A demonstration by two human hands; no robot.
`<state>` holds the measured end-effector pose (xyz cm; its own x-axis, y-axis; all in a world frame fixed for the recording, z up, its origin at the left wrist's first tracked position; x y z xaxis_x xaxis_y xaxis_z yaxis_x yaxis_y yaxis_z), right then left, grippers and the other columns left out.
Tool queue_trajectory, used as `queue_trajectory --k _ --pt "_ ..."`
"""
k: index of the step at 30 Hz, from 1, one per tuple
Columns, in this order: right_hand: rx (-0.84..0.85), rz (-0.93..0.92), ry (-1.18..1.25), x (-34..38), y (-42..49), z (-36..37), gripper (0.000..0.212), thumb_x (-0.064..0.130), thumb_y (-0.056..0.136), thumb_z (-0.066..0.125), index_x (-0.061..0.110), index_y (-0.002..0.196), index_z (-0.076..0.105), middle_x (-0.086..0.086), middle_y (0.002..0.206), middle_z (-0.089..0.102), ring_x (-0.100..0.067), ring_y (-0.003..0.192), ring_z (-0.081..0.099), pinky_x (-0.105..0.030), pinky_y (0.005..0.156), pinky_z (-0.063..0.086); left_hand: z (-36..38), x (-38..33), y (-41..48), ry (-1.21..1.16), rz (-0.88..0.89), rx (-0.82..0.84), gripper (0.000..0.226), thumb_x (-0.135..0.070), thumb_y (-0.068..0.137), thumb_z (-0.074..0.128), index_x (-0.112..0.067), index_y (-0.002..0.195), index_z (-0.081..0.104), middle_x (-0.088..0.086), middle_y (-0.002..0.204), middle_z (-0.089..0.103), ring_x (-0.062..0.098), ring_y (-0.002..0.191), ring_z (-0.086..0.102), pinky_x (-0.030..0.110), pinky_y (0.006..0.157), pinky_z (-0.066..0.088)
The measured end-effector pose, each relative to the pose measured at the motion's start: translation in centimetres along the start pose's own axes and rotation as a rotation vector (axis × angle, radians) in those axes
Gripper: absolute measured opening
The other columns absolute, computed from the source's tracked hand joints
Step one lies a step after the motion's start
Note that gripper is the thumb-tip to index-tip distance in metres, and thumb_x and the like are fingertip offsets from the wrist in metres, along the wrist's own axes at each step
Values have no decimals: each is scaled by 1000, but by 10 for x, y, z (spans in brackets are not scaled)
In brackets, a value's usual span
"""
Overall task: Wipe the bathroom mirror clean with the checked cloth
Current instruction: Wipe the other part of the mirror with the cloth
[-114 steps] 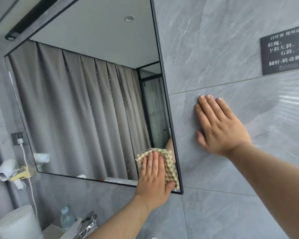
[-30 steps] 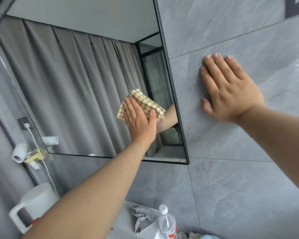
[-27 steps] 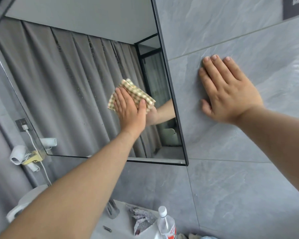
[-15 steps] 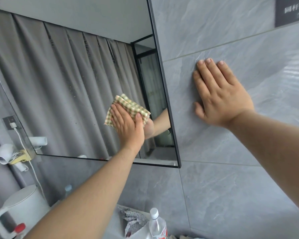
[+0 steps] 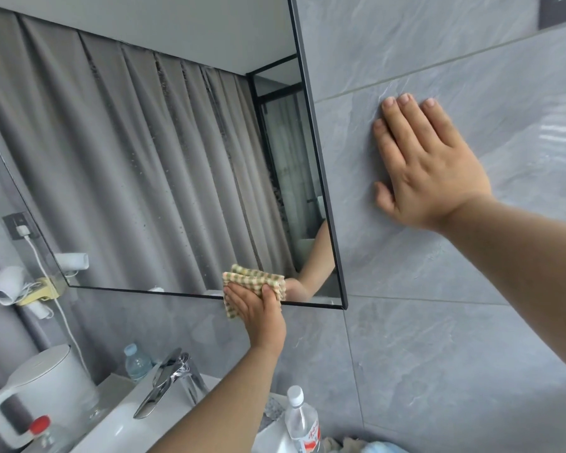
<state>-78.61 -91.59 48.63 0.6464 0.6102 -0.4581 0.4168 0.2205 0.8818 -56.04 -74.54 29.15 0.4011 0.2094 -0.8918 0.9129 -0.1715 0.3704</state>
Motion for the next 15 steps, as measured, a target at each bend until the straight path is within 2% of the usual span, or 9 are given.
queue_trajectory --k 2,4,7,15 --pt "3 0 -2 0 0 0 76 38 90 39 -8 149 28 -31 157 26 -46 146 25 -55 122 14 0 1 2 34 -9 12 81 -41 102 34 -2 154 -15 12 164 -21 18 152 -16 32 123 -11" --pt "1 -2 -6 0 0 -1 76 38 90 40 -8 149 29 -31 156 27 -46 145 26 -56 122 14 -1 -1 3 98 -23 16 76 -31 106 35 1 153 -16 15 164 -21 20 153 -16 33 123 -11" --pt "0 -2 -9 1 1 -1 76 38 90 41 -8 148 30 -31 156 27 -46 145 27 -56 121 15 -6 -12 7 161 15 22 80 -42 103 27 3 152 -18 19 163 -22 23 152 -18 30 121 -15" --pt "21 12 -9 1 1 -1 77 38 88 43 -8 148 31 -31 156 27 -46 145 27 -56 121 16 -25 -117 55 266 433 -112 88 -45 90 24 1 154 -15 18 163 -20 25 152 -18 25 115 -23"
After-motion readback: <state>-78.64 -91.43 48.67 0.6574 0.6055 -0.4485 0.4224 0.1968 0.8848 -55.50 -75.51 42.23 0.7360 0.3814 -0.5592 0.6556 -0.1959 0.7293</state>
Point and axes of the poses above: each hand's wrist, its own y-axis towards the middle knuckle, its own z-axis out of the palm, x = y × z, the point moved 2 cm from there along y, towards the middle knuckle
